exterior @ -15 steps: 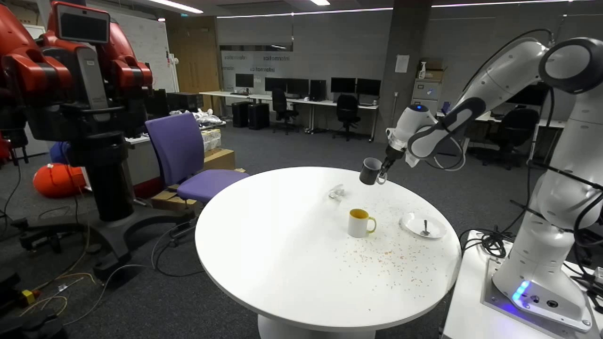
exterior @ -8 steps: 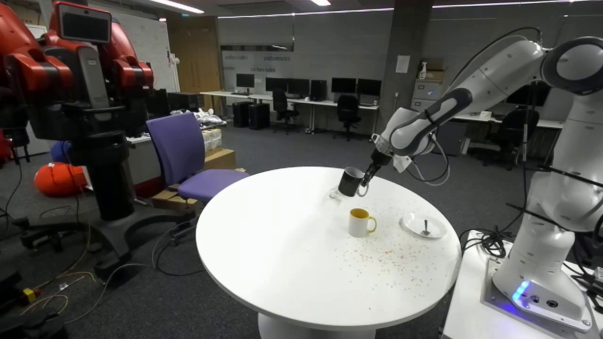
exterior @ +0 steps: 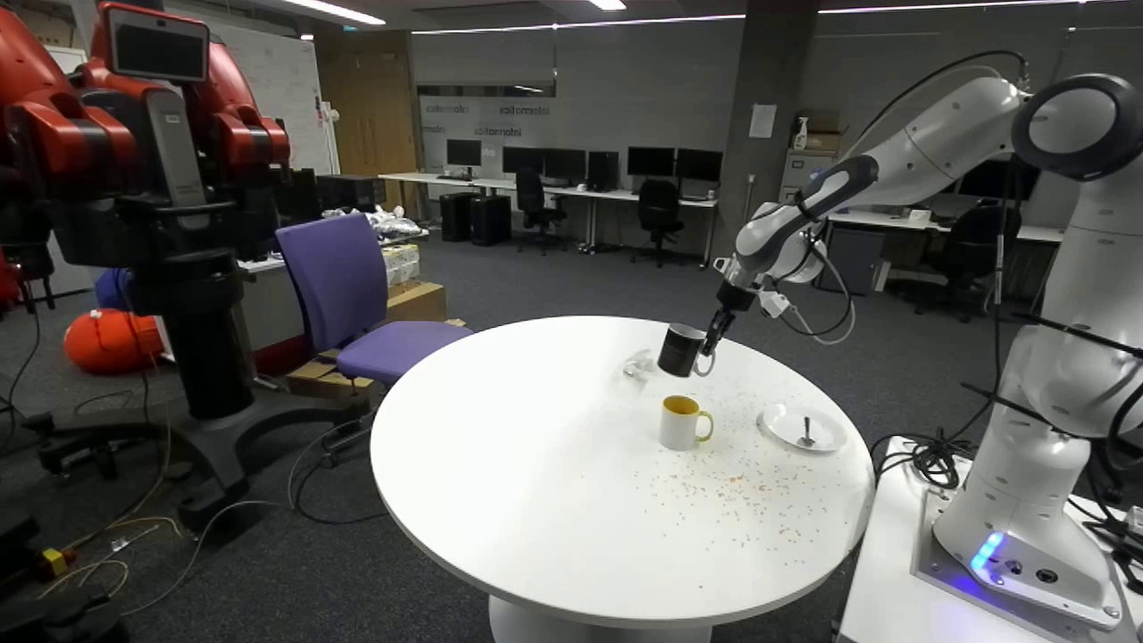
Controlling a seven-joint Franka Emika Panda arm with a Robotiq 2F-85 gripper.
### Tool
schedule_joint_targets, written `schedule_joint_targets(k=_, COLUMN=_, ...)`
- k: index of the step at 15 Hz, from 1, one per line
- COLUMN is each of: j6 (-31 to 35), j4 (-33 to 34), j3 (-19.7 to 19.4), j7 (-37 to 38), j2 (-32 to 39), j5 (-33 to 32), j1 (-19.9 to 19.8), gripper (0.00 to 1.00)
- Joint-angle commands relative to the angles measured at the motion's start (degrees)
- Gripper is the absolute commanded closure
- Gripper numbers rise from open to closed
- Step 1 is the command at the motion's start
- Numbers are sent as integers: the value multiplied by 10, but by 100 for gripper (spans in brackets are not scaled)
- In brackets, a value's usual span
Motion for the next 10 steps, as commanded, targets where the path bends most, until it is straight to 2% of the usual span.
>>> schedule_joint_targets(k=1, j6=-79, j4=46, j3=27, j7=-7, j2=22, j5=-43, j1=-56, gripper=95)
schedule_joint_targets(k=4, j6=-114, j4=76, j3=44, j7=13, j2=54, j5=-96, j1=-72, gripper=95)
schedule_joint_targets(k=10, j6=-113, j4=121, j3=65, j7=84, j2=103, j5=-239, j1=-76, gripper=95)
